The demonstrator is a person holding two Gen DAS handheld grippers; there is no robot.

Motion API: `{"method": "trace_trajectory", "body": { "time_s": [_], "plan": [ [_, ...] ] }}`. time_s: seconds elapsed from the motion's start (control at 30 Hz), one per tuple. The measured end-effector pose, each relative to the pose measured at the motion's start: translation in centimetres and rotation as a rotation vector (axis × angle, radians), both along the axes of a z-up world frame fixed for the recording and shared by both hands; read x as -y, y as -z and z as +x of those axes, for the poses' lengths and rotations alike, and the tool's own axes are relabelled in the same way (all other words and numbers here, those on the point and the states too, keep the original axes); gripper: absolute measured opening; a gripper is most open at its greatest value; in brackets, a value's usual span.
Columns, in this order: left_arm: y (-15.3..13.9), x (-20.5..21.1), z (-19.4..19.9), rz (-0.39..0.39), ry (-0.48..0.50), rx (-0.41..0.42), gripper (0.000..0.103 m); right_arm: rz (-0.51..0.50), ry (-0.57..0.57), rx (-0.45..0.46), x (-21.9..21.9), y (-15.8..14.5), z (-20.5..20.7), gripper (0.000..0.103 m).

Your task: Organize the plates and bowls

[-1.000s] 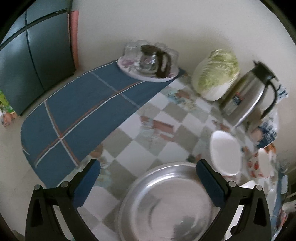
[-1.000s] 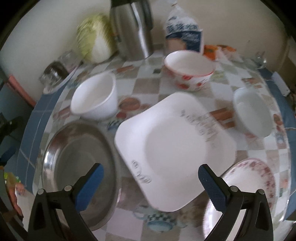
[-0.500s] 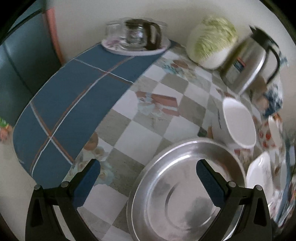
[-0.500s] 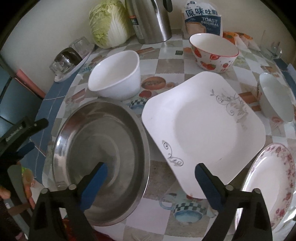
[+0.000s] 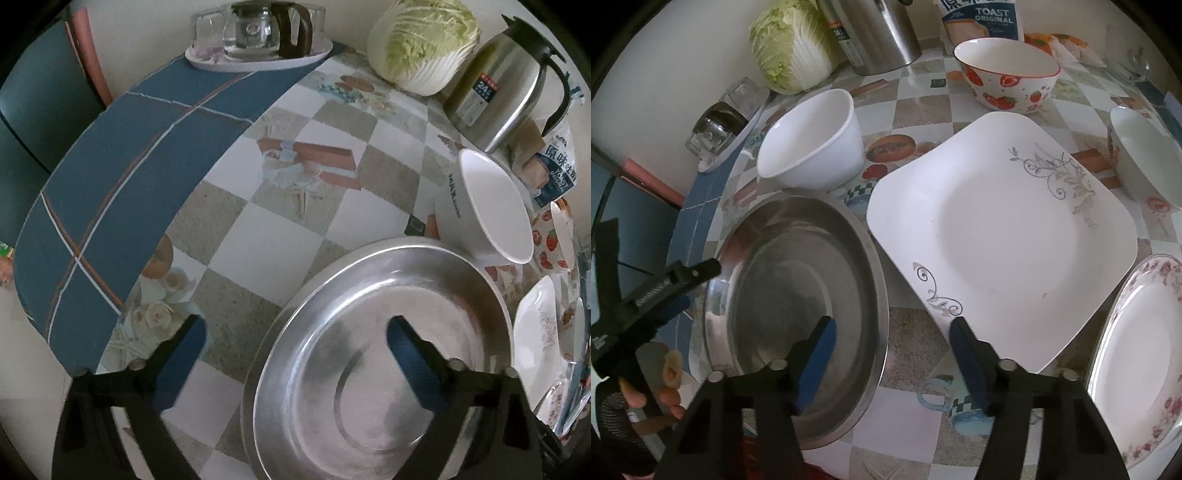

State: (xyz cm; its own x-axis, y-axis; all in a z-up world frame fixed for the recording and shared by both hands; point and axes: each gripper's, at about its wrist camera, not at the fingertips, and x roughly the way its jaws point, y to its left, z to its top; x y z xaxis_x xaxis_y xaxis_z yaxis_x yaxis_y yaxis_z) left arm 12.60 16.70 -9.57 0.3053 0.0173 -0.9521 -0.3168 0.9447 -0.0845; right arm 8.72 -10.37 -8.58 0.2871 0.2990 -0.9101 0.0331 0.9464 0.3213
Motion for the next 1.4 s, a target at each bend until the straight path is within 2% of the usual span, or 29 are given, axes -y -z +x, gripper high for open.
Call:
{"method": "trace_trajectory", "body": {
  "time_s": [0.03,0.1,0.17,0.27,0.4,0.5,0.6,0.73,0.87,1.03,1.2,1.23,1.3,1.4],
  "plan": [
    [0.2,0.0,0.1,0.003,0.001,-0.009,0.088,0.008,-0.005,0.002,0.0,-0.1,0.0,0.054],
    [0.7,0.1,0.1,0.008,0.002,-0.027,0.086,0.008,-0.014,0.004,-0.1,-0.2,0.0,0.053],
    [1.1,0.1,0.3,0.003,-0.002,-0.041,0.084,0.009,-0.021,-0.001,-0.2,-0.1,0.0,0.047],
    [1.6,-0.1,0.4,-0.008,-0.014,-0.054,0.079,0.019,-0.026,-0.017,-0.5,0.4,0.1,0.047],
    [1.9,-0.4,0.4,-0.004,-0.035,-0.065,0.077,0.021,-0.035,-0.045,-0.7,1.5,0.2,0.041],
    [2.3,-0.8,0.6,-0.018,-0.055,-0.078,0.077,0.022,-0.039,-0.061,-0.9,2.2,0.1,0.041],
    [3.0,-1.1,0.8,-0.029,-0.071,-0.092,0.077,0.02,-0.053,-0.072,-1.3,2.8,0.1,0.035],
    [3.2,-1.3,1.2,-0.036,-0.077,-0.074,0.077,0.025,-0.069,-0.072,-1.8,3.3,0.1,0.03],
    [3.3,-1.8,1.2,-0.037,-0.099,-0.058,0.065,0.025,-0.08,-0.07,-1.9,3.3,0.2,0.03],
    [3.3,-1.9,1.3,-0.027,-0.103,-0.052,0.061,0.014,-0.104,-0.061,-2.6,3.3,0.2,0.03],
    [3.0,-1.1,1.6,-0.01,-0.095,-0.056,0.061,0.005,-0.093,-0.045,-2.4,3.5,0.1,0.015],
    [2.9,-0.9,1.6,-0.011,-0.093,-0.056,0.058,0.005,-0.088,-0.045,-2.2,3.5,0.1,0.012],
    [2.9,-0.5,1.8,-0.02,-0.085,-0.049,0.05,0.014,-0.088,-0.042,-2.0,3.5,0.2,0.012],
    [2.8,0.1,1.8,-0.019,-0.076,-0.046,0.047,-0.007,-0.104,-0.024,-2.4,3.1,0.2,0.012]
  ]
}}
